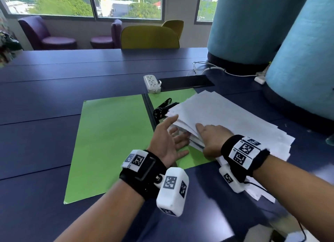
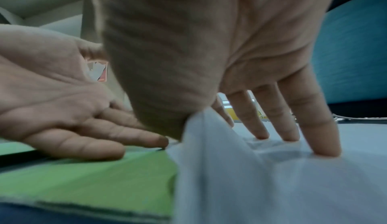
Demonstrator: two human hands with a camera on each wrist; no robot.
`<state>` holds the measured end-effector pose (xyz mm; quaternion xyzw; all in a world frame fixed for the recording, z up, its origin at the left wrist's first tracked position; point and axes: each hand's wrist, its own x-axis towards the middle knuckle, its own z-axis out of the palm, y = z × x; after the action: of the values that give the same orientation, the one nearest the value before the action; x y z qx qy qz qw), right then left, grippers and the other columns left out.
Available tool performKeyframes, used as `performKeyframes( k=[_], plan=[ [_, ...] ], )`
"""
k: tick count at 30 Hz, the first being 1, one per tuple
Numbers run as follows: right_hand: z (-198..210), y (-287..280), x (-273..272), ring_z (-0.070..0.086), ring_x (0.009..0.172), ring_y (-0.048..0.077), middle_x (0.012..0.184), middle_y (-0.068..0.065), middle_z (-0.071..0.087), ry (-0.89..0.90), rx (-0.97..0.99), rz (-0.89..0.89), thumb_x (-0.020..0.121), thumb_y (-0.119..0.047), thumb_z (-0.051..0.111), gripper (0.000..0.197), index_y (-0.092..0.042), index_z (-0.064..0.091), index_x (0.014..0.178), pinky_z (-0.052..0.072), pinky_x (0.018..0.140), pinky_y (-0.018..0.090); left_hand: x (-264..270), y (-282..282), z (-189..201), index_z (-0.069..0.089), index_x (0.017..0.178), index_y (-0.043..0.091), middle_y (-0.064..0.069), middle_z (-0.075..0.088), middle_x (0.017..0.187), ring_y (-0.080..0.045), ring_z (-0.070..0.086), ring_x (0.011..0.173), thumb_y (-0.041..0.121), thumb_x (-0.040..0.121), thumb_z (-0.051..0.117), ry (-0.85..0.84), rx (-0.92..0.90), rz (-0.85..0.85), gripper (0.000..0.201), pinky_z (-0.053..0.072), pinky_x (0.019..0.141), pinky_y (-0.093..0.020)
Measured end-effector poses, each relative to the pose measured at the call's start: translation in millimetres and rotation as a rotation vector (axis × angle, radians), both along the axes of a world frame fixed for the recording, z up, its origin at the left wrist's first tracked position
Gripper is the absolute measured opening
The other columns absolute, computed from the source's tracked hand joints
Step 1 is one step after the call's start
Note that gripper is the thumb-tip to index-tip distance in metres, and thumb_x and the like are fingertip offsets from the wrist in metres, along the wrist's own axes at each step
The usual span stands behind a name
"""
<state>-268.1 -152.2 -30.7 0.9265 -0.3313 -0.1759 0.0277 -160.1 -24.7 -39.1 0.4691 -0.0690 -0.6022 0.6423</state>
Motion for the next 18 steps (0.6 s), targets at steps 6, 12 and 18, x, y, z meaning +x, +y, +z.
performKeyframes(
  k=[6, 12, 18],
  plan=[
    [16, -10, -10, 0.058, 0.108, 0.034, 0.122, 0.012, 0.06, -0.106, 0.07, -0.045, 0.084, -0.016, 0.05, 0.033, -0.017, 0.052, 0.117, 0.05, 0.088, 0.037, -15, 10, -7, 0.027, 0.154, 0.015, -0.017, 0.051, 0.14, -0.029, 0.049, 0.132, 0.039, 0.091, 0.061, 0.007, 0.031, 0.046, 0.075, 0.042, 0.103, -0.049],
    [-3, -4, -36, 0.018, 0.148, 0.036, 0.164, 0.007, 0.002, 0.242, 0.147, -0.054, 0.07, -0.032, 0.067, 0.114, -0.029, -0.008, 0.155, 0.034, 0.115, 0.044, -18, -1, 4, 0.029, 0.151, 0.016, -0.022, 0.038, 0.152, -0.038, 0.032, 0.146, 0.034, 0.089, 0.063, 0.077, 0.007, 0.071, 0.073, 0.025, 0.118, -0.06],
    [-6, -5, -37, 0.052, 0.122, 0.035, 0.143, 0.009, 0.038, 0.148, 0.016, 0.019, 0.072, -0.023, 0.06, 0.092, -0.025, 0.011, 0.15, 0.05, 0.095, 0.04, -20, 1, -4, 0.048, 0.122, 0.02, -0.017, 0.053, 0.135, -0.032, 0.046, 0.134, 0.034, 0.091, 0.061, 0.056, 0.034, 0.092, 0.036, 0.031, 0.115, -0.058]
  ],
)
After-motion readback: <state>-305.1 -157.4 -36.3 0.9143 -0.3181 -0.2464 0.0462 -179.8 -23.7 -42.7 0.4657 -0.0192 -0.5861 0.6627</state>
